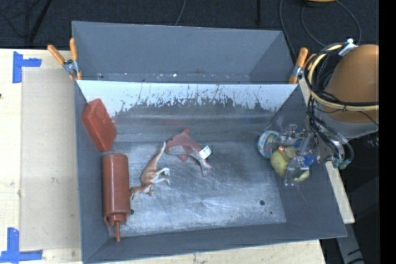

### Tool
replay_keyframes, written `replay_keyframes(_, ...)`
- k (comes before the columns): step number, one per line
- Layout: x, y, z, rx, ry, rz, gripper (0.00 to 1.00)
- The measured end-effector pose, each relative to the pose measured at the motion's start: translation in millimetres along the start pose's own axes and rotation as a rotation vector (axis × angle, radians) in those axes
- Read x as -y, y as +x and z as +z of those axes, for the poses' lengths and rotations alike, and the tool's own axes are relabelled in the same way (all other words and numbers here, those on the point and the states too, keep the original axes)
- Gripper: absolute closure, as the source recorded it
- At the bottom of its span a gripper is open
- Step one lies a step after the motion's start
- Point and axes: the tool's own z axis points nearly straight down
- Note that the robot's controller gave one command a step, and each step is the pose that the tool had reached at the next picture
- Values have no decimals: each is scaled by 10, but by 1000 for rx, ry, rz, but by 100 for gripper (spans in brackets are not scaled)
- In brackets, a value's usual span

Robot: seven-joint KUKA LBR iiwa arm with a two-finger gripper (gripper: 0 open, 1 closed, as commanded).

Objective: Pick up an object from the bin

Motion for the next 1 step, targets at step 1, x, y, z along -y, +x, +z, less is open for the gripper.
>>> replay_keyframes(1, 0, 0, 0, 0, 0, 0, 100)
